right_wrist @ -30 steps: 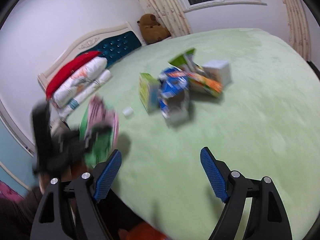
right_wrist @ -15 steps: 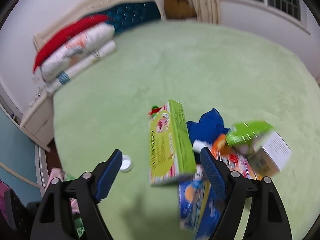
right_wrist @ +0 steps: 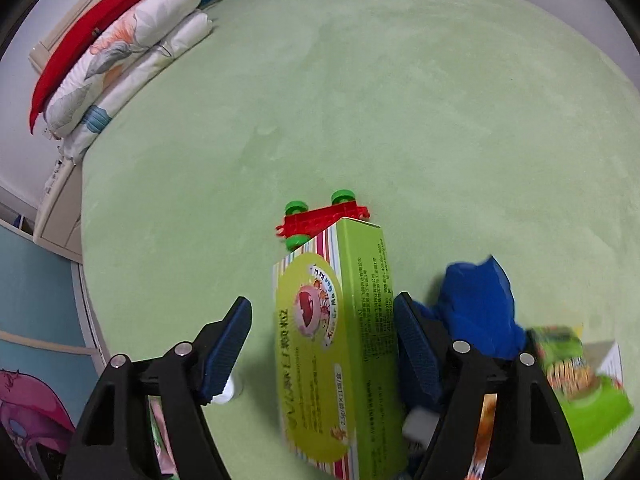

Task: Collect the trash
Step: 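Grasp the green-pink snack bag with the left tool while the right tool grasps the yellow-green medicine box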

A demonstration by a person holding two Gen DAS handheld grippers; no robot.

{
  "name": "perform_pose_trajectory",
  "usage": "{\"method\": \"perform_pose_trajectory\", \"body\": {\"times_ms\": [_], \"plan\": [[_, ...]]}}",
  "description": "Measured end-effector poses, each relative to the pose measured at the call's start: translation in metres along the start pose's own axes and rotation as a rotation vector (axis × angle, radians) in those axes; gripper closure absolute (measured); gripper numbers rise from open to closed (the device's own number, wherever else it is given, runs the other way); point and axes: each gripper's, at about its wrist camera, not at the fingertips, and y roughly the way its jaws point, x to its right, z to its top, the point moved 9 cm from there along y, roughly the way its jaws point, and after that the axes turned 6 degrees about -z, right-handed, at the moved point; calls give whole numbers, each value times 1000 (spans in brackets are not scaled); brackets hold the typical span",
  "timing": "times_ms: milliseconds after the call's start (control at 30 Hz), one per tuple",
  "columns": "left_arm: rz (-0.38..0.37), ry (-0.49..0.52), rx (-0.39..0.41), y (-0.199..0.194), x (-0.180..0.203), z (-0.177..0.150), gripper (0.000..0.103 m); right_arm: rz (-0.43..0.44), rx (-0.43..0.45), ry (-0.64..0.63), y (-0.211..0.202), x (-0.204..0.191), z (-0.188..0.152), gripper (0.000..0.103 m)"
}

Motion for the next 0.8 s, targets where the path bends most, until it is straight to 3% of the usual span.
{"method": "perform_pose_trajectory", "body": {"times_ms": [300,467,633,800], "plan": [[-1,1,-5,1,0,0,91,107,-34,-52,5,-35,-19,32],[-2,-8,-5,-1,-1,-2,91,36,-61,-93,16,-34,-38,32],[-7,-23,-5,-4,-3,-2,91,30,-72,-120,16,-36,-56,32],[3,-20,-5,-5,-2,-3,91,8,-87,-174,18,-45,-71,22]]}}
